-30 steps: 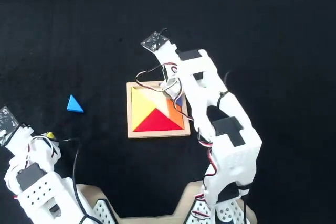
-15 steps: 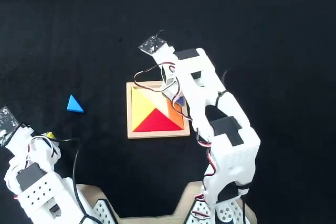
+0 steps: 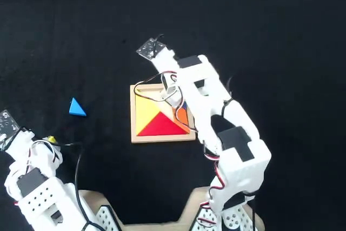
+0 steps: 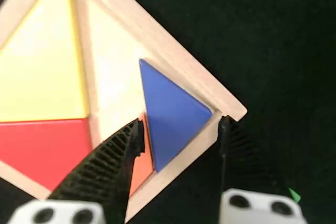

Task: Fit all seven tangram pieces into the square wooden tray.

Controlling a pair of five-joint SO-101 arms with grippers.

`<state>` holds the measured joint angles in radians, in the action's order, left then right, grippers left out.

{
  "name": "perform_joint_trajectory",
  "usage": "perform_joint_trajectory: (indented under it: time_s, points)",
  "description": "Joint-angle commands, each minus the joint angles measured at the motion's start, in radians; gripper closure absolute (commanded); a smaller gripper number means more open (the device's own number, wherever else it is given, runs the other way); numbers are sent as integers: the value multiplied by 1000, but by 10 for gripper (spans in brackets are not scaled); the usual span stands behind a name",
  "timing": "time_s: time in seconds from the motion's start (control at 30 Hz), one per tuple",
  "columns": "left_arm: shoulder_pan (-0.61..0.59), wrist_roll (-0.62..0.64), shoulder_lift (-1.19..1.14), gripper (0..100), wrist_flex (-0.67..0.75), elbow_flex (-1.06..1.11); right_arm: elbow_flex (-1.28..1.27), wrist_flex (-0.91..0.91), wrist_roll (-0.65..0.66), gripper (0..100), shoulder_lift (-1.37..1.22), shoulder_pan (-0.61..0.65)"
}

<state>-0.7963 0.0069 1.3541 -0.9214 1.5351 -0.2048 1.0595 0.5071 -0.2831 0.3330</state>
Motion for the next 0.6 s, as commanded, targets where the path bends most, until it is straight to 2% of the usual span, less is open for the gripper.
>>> perform_joint_trajectory:
  time_s: [0.0,0.2,0.27,0.4,0.47,0.57]
  points:
    - [13,-8,11,782,14,-4,25,-9,-2,779,48,-17]
    - [13,-8,11,783,14,-4,15,15,-83,783,120,0]
    - [13,-8,11,783,15,-4,-18,25,-86,828,160,32]
    - [13,-8,11,783,15,-4,-87,3,-87,994,206,110]
    - [13,-8,11,783,15,-4,-114,-29,-87,967,199,124]
    - [13,-8,11,783,15,-4,-116,-74,-87,988,154,124]
